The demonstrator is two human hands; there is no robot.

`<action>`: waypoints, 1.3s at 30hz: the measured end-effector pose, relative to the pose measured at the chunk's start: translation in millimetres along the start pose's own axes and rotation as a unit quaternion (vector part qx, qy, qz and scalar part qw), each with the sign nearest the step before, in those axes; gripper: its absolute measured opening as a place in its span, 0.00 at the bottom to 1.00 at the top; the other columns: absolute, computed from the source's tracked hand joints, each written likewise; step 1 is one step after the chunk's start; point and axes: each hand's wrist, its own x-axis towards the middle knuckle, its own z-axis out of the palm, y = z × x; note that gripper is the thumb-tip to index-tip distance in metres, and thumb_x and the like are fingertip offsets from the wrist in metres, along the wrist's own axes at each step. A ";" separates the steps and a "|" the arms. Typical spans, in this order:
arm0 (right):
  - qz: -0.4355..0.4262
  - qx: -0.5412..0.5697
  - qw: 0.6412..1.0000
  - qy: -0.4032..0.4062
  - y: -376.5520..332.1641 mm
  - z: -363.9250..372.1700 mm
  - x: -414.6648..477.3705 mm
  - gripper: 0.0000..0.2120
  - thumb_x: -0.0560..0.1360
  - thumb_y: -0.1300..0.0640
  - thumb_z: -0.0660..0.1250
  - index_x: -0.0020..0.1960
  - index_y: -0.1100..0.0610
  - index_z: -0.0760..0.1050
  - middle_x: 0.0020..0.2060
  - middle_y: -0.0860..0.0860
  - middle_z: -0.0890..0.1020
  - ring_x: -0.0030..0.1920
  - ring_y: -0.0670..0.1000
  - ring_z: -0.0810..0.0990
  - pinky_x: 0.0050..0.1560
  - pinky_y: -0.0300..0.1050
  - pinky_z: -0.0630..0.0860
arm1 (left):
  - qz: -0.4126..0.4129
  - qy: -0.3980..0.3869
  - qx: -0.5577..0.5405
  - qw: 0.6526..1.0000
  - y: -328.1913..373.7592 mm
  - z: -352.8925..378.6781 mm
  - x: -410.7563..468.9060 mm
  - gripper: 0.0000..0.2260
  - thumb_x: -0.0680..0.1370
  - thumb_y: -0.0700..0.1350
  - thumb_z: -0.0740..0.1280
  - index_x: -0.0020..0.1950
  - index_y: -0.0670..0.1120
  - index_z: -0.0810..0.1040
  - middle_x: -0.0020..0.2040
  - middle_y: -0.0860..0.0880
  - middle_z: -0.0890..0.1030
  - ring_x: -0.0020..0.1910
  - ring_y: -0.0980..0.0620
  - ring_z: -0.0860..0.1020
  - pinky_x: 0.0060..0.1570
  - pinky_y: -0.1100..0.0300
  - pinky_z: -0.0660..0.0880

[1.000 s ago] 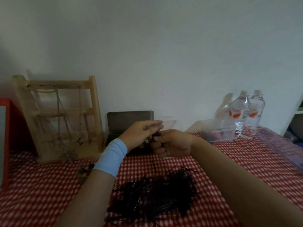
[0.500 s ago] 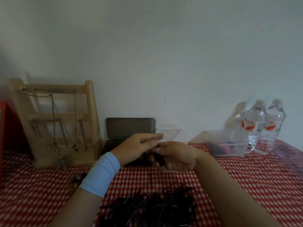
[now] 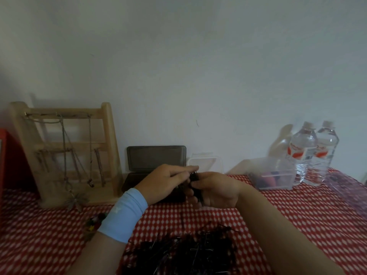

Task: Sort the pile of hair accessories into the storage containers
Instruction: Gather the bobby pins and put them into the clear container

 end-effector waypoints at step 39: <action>0.108 -0.698 0.691 0.153 -20.0 -40.6 1.9 0.09 0.76 0.55 0.68 0.54 0.56 0.83 0.43 0.52 0.82 0.44 0.53 0.80 0.48 0.45 0.75 | -0.021 -0.092 0.327 0.940 -19.7 48.8 22.4 0.21 0.84 0.50 0.53 0.78 0.55 0.60 0.78 0.54 0.60 0.76 0.53 0.60 0.75 0.58 0.50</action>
